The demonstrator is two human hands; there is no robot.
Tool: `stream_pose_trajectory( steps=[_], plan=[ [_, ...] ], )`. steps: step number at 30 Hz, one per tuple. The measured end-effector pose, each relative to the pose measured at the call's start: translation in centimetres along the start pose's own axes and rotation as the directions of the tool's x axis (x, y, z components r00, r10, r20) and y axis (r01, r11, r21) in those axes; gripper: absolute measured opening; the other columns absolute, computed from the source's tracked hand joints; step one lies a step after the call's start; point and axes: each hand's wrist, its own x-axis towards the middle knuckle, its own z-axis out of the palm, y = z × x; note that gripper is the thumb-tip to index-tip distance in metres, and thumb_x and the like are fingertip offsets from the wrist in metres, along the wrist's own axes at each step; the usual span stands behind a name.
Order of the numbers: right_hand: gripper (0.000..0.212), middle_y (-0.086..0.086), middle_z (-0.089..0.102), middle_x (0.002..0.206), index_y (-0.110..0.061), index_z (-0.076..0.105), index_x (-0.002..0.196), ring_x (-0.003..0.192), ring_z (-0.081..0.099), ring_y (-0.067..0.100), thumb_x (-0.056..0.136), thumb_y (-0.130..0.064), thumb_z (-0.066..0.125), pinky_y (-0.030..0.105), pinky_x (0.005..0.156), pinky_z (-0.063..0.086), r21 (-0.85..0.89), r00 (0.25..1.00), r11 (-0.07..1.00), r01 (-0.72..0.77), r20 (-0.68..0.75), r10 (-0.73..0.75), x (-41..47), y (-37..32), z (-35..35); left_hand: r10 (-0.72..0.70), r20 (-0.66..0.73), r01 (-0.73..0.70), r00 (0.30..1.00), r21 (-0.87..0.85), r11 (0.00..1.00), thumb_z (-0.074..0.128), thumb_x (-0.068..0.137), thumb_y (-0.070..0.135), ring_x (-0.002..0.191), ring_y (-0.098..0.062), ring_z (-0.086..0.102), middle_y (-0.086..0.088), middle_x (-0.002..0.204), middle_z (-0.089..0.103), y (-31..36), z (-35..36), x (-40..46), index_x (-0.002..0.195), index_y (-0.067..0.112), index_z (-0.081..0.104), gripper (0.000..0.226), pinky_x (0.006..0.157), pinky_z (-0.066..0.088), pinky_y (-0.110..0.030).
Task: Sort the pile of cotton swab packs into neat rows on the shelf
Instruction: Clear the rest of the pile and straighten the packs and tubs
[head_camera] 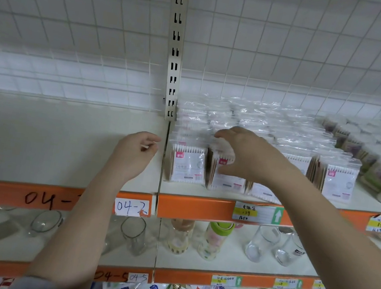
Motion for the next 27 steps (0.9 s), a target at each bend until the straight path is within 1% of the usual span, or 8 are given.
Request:
stream_pose_trajectory(
  steps=[4, 7, 11, 14, 19, 21, 24, 27],
  plan=[
    [0.094, 0.001, 0.027, 0.152, -0.02, 0.02, 0.149, 0.141, 0.024, 0.019, 0.075, -0.045, 0.073, 0.036, 0.113, 0.022, -0.03, 0.995, 0.994, 0.102, 0.026, -0.101, 0.5, -2.1, 1.2, -0.018, 0.067, 0.021, 0.998, -0.034, 0.999, 0.048, 0.097, 0.019, 0.1, -0.013, 0.062, 0.003, 0.106, 0.063, 0.3, 0.3, 2.2, 0.118, 0.015, 0.063, 0.027, 0.09, 0.042, -0.024],
    [0.099, 0.0, 0.02, 0.156, -0.017, 0.015, 0.15, 0.145, 0.01, 0.016, 0.075, -0.046, 0.073, 0.042, 0.117, 0.007, -0.081, 0.992, 0.991, 0.103, 0.086, -0.096, 1.7, -2.6, 2.2, -0.057, 0.137, 0.081, 0.989, -0.17, 0.982, 0.046, 0.098, 0.02, 0.094, -0.015, 0.06, 0.003, 0.101, 0.064, 0.9, 0.7, 4.3, 0.106, 0.018, 0.068, 0.023, 0.092, 0.044, -0.03],
    [0.094, 0.0, 0.03, 0.15, -0.019, 0.023, 0.148, 0.14, 0.027, 0.019, 0.073, -0.042, 0.075, 0.05, 0.117, 0.01, -0.091, 0.995, 0.994, 0.065, 0.08, -0.057, 2.6, -2.7, 2.8, -0.115, 0.253, 0.185, 0.96, -0.271, 0.944, 0.049, 0.098, 0.025, 0.105, -0.023, 0.061, -0.005, 0.112, 0.065, 1.3, 1.5, 6.4, 0.123, 0.015, 0.061, 0.03, 0.096, 0.049, -0.035],
    [0.091, 0.001, 0.036, 0.143, -0.019, 0.028, 0.145, 0.132, 0.038, 0.022, 0.071, -0.039, 0.076, 0.05, 0.115, 0.013, -0.071, 0.999, 0.996, 0.044, 0.024, -0.042, 2.6, -2.7, 3.2, -0.118, 0.292, 0.225, 0.949, -0.367, 0.903, 0.052, 0.096, 0.022, 0.089, -0.019, 0.058, -0.002, 0.1, 0.064, 1.6, 1.7, 6.9, 0.119, 0.012, 0.062, 0.027, 0.081, 0.052, -0.028],
    [0.076, 0.004, 0.036, 0.139, -0.015, 0.028, 0.143, 0.131, 0.034, 0.026, 0.08, -0.026, 0.068, 0.048, 0.114, 0.013, -0.191, 0.99, 0.981, 0.027, -0.13, -0.053, 2.5, -2.6, 4.6, -0.092, 0.289, 0.226, 0.953, -0.472, 0.852, 0.055, 0.094, 0.019, 0.07, -0.007, 0.063, 0.003, 0.091, 0.066, 1.6, 1.6, 7.1, 0.112, 0.013, 0.062, 0.02, 0.062, 0.054, -0.015],
    [0.067, 0.007, 0.042, 0.134, -0.013, 0.037, 0.137, 0.126, 0.04, 0.029, 0.078, -0.019, 0.068, 0.05, 0.112, 0.017, -0.214, 0.975, 0.977, 0.01, -0.214, -0.057, 2.6, -2.4, 5.4, -0.07, 0.284, 0.205, 0.956, -0.481, 0.853, 0.055, 0.095, 0.02, 0.07, -0.008, 0.062, 0.003, 0.091, 0.066, 1.7, 1.6, 7.3, 0.108, 0.016, 0.063, 0.016, 0.067, 0.054, -0.017],
    [0.062, 0.01, 0.055, 0.118, -0.009, 0.052, 0.124, 0.111, 0.054, 0.033, 0.066, -0.009, 0.074, 0.052, 0.105, 0.031, -0.214, 0.95, 0.976, -0.034, -0.31, -0.035, 3.3, -2.2, 6.3, -0.054, 0.281, 0.185, 0.958, -0.466, 0.865, 0.053, 0.096, 0.021, 0.075, -0.013, 0.062, 0.002, 0.093, 0.067, 1.8, 1.6, 7.7, 0.1, 0.022, 0.064, 0.012, 0.084, 0.05, -0.029],
    [0.06, 0.008, 0.051, 0.124, -0.011, 0.048, 0.128, 0.117, 0.05, 0.031, 0.072, -0.011, 0.07, 0.049, 0.109, 0.026, -0.212, 0.957, 0.977, -0.026, -0.289, -0.037, 3.7, -2.3, 6.0, -0.048, 0.269, 0.161, 0.962, -0.418, 0.894, 0.052, 0.096, 0.022, 0.076, -0.012, 0.062, 0.001, 0.099, 0.066, 1.9, 1.4, 7.9, 0.096, 0.022, 0.066, 0.014, 0.085, 0.049, -0.03]
  ],
)
